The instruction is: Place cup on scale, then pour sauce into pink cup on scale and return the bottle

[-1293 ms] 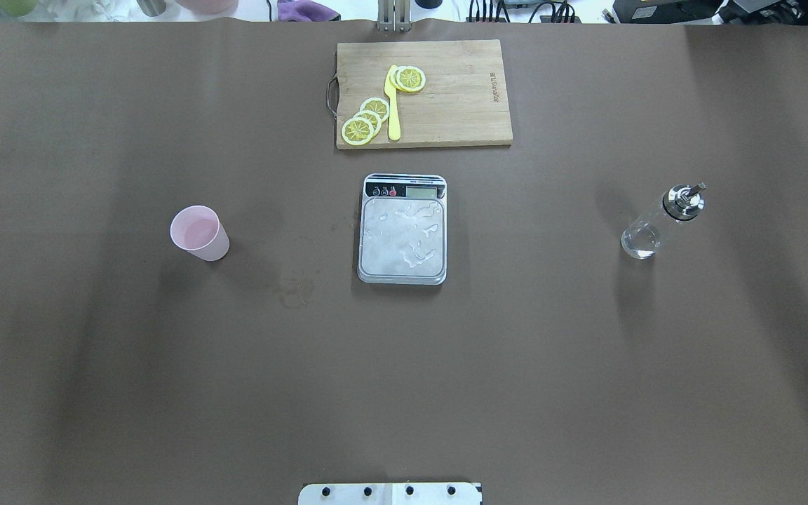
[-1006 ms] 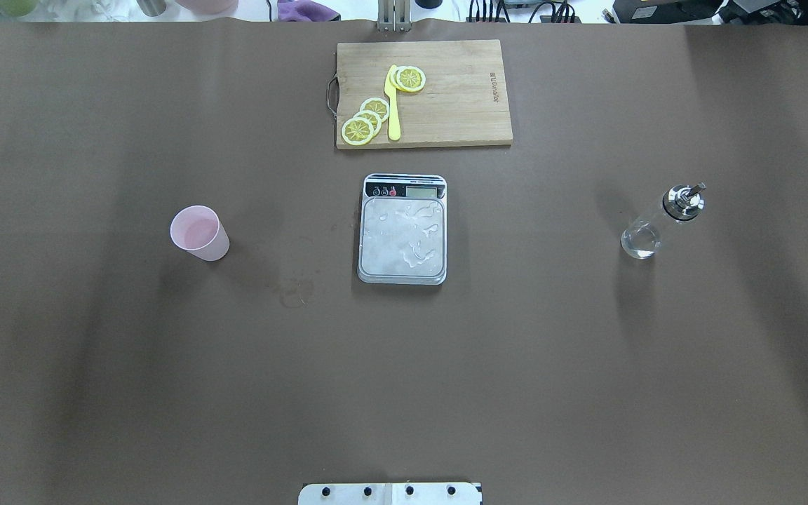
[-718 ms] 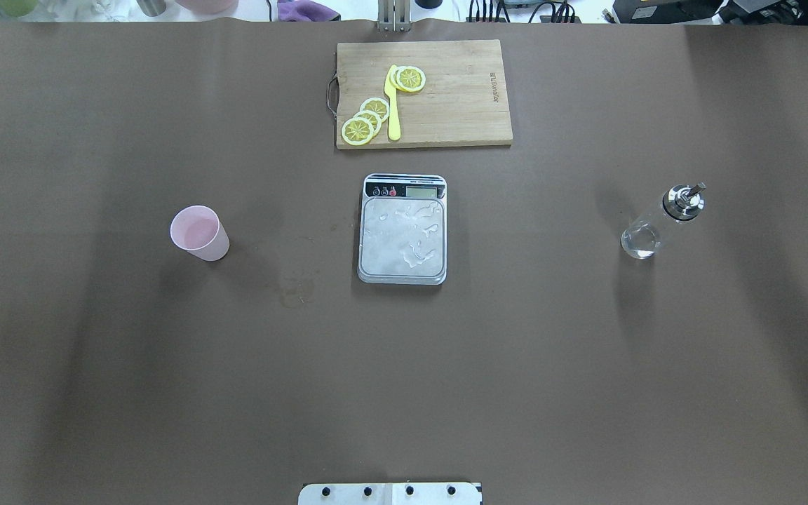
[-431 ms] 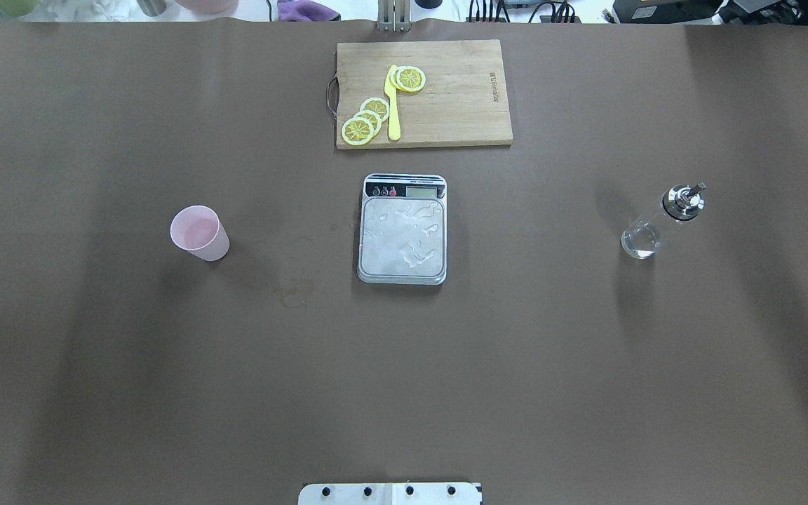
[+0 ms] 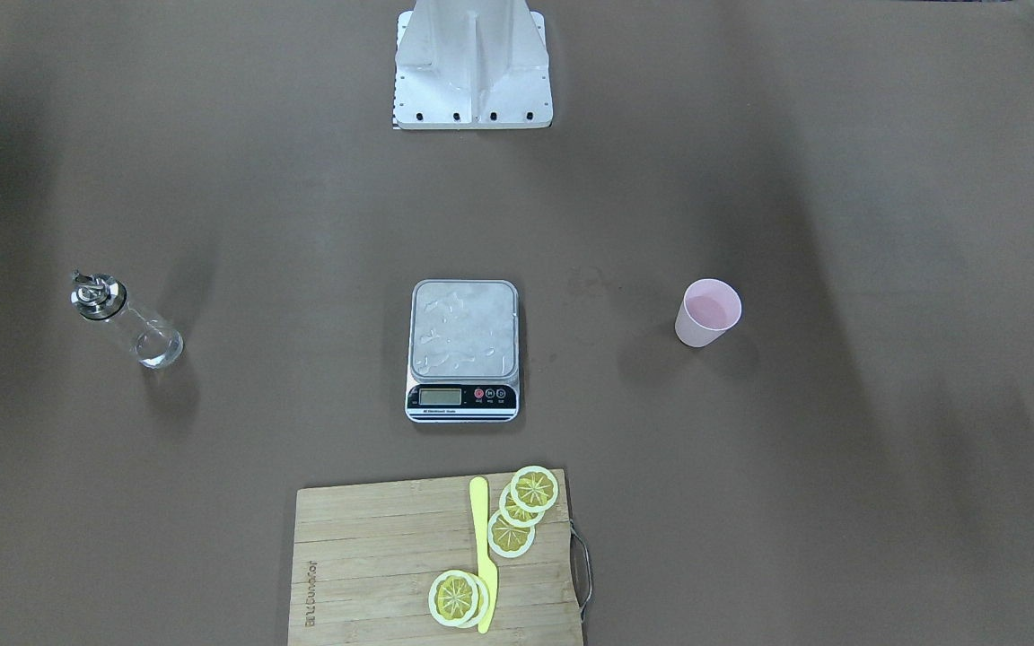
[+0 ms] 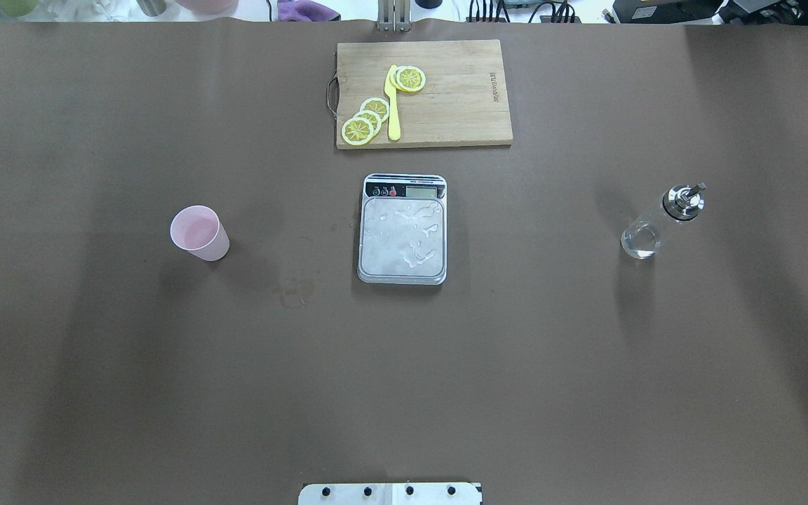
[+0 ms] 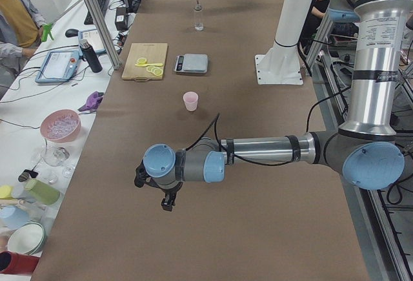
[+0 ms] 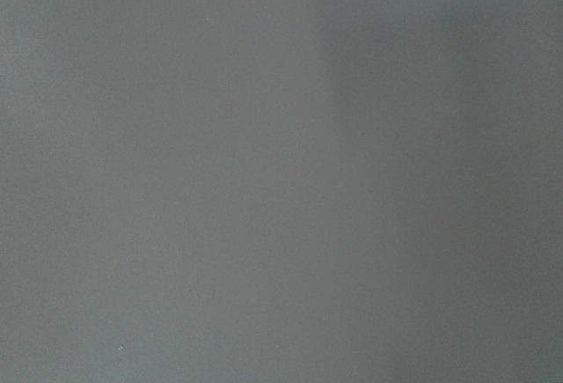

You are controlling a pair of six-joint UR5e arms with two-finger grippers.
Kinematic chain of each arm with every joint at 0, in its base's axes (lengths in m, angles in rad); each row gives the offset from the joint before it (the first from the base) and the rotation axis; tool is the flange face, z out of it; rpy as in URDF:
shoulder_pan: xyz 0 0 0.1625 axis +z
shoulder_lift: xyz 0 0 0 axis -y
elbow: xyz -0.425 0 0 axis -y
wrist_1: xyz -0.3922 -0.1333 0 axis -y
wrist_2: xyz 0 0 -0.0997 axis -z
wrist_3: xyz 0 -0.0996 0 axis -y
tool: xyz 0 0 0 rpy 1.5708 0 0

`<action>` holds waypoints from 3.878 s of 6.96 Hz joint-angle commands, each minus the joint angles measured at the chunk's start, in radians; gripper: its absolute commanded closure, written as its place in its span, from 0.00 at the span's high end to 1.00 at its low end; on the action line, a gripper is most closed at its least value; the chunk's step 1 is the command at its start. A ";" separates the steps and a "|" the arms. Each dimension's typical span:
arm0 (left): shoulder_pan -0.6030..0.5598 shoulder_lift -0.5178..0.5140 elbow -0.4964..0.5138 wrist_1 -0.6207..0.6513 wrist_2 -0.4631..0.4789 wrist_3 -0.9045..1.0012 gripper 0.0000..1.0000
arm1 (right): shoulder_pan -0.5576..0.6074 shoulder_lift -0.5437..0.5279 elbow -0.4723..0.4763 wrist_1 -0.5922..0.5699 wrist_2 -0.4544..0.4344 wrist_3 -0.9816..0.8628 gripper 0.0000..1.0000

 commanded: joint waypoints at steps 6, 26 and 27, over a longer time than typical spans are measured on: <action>0.096 -0.025 -0.038 -0.176 -0.097 -0.256 0.98 | -0.003 0.039 -0.004 0.004 -0.009 0.000 1.00; 0.794 -0.653 -0.172 0.016 0.216 -1.395 0.00 | -0.015 0.022 -0.059 0.093 0.072 0.008 1.00; 0.817 -0.719 -0.122 0.016 0.219 -1.441 0.00 | -0.035 0.016 -0.058 0.113 0.118 0.006 1.00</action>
